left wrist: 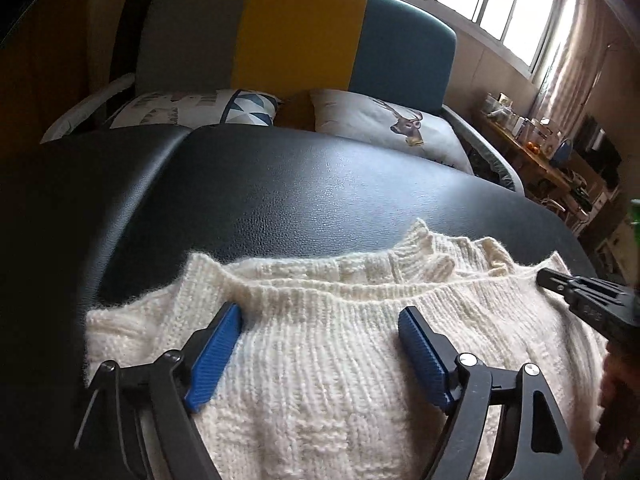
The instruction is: Fold clothes
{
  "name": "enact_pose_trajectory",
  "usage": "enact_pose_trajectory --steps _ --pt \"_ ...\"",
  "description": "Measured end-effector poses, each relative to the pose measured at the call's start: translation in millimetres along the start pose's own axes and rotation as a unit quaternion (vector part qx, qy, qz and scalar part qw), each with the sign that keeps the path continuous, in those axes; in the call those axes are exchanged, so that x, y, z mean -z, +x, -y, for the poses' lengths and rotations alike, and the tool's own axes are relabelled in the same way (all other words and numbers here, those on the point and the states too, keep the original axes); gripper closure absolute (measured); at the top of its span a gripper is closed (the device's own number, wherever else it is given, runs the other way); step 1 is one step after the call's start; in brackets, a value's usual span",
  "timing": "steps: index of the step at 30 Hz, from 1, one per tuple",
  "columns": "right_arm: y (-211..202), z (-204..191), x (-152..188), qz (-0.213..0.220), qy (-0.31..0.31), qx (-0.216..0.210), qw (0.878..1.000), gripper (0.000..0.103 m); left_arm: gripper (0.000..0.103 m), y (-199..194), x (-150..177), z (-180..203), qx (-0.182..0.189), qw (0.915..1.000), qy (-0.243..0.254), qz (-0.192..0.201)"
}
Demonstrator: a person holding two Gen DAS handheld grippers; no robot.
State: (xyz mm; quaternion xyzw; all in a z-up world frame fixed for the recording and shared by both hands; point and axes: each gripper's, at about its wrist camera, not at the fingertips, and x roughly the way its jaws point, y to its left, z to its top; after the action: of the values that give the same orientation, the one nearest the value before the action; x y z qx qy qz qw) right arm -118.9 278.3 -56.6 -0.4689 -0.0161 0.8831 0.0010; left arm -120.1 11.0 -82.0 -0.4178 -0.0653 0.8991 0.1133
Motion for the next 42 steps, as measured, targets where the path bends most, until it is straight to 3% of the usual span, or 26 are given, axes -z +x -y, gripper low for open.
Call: enact_pose_trajectory --steps 3,5,6,7,8,10,12,15,18,24,27,30,33,35,37,39,42 --pt "14.8 8.5 3.1 0.002 0.017 -0.010 1.000 0.103 0.020 1.9 -0.5 1.1 -0.001 1.0000 0.003 -0.001" --pt "10.8 19.7 6.5 0.021 0.045 -0.043 0.998 0.101 0.019 1.6 0.0 1.7 0.000 1.0000 0.004 -0.001" --pt "6.7 25.6 7.4 0.020 0.064 -0.055 0.996 0.093 0.017 2.0 -0.2 1.9 0.002 1.0000 0.005 -0.002" --pt "0.2 30.6 9.4 0.021 0.082 -0.060 0.995 0.078 0.016 2.4 -0.4 2.1 0.004 1.0000 0.006 -0.003" --pt "-6.6 34.6 11.2 0.022 0.091 -0.063 0.994 0.077 0.016 2.4 -0.2 3.0 0.002 1.0000 0.008 -0.003" --pt "-19.1 41.4 14.7 0.022 0.105 -0.069 0.992 0.077 0.015 2.4 0.3 4.8 0.000 0.9999 0.011 -0.004" --pt "-17.6 37.3 15.8 0.008 0.081 -0.066 0.995 0.079 0.015 2.4 0.1 5.3 -0.001 0.9999 0.011 -0.004" --pt "-0.5 28.2 15.2 -0.012 0.024 -0.013 1.000 0.092 0.014 2.0 0.4 5.9 -0.001 0.9999 0.012 -0.003" --pt "11.7 38.5 14.8 0.003 0.050 0.007 0.999 0.093 0.013 2.7 0.4 5.4 0.002 0.9999 0.010 -0.004" --pt "-4.5 53.9 21.1 0.016 0.097 -0.022 0.995 0.089 0.013 -0.1 -0.5 13.3 -0.020 0.9993 0.026 -0.018" --pt "-36.8 64.8 33.2 0.049 0.120 -0.048 0.990 0.078 0.013 -21.5 0.3 14.7 -0.034 0.9988 0.029 -0.018" --pt "-55.9 69.5 40.0 0.049 0.091 -0.060 0.993 0.078 0.013 -26.7 3.4 0.1 -0.074 0.9971 0.015 -0.011" --pt "-46.3 61.9 44.9 0.023 0.029 -0.055 0.998 0.078 0.013 -22.8 5.8 -17.9 -0.116 0.9931 -0.003 -0.013" --pt "-33.8 64.1 50.1 0.017 0.026 -0.036 0.999 0.078 0.011 -20.2 7.5 -29.8 -0.144 0.9894 -0.014 -0.014" --pt "-26.7 72.6 55.7 0.021 0.057 -0.030 0.998 0.078 0.000 -17.6 9.0 -41.8 -0.170 0.9849 -0.027 -0.016" --pt "-27.7 81.9 64.9 0.024 0.104 -0.036 0.994 0.078 0.000 -16.7 9.6 -51.0 -0.158 0.9860 -0.049 -0.023" --pt "-39.6 75.3 83.8 0.032 0.101 -0.012 0.994 0.078 0.000 -18.8 13.2 -53.7 -0.141 0.9884 -0.049 -0.028"
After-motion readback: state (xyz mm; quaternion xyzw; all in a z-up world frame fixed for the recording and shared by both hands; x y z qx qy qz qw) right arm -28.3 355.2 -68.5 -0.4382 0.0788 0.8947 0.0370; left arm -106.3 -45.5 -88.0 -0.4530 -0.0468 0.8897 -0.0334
